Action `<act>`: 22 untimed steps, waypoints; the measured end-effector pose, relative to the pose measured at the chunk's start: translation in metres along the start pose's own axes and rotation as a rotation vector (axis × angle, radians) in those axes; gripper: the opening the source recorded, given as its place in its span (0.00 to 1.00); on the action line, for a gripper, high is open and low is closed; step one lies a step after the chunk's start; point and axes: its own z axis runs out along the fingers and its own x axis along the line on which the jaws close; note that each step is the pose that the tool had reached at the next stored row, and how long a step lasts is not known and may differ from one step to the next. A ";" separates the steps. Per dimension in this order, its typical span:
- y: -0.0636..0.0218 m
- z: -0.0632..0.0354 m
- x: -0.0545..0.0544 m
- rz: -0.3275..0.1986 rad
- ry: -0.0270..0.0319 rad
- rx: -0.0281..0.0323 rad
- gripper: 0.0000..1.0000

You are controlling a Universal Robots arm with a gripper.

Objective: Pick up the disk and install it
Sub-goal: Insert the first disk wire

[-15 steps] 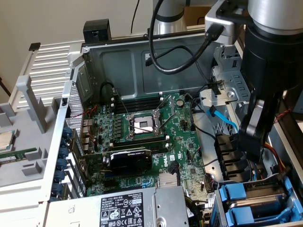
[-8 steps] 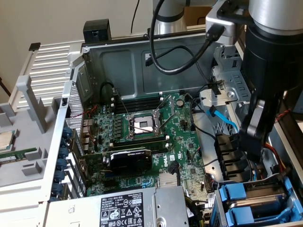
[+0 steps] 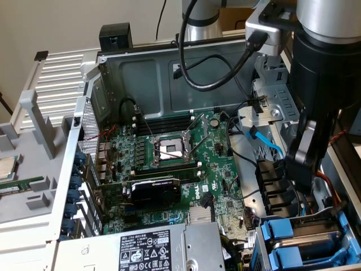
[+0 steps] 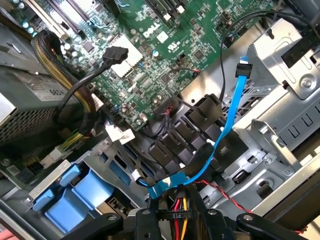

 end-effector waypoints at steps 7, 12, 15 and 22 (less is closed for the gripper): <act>0.0014 0.0005 -0.001 0.006 0.0000 0.0011 0.35; 0.0023 0.0005 -0.002 0.009 0.0006 0.0014 0.35; 0.0025 0.0004 -0.003 0.011 0.0019 0.0025 0.35; 0.0032 0.0003 -0.003 0.018 0.0090 0.0086 0.35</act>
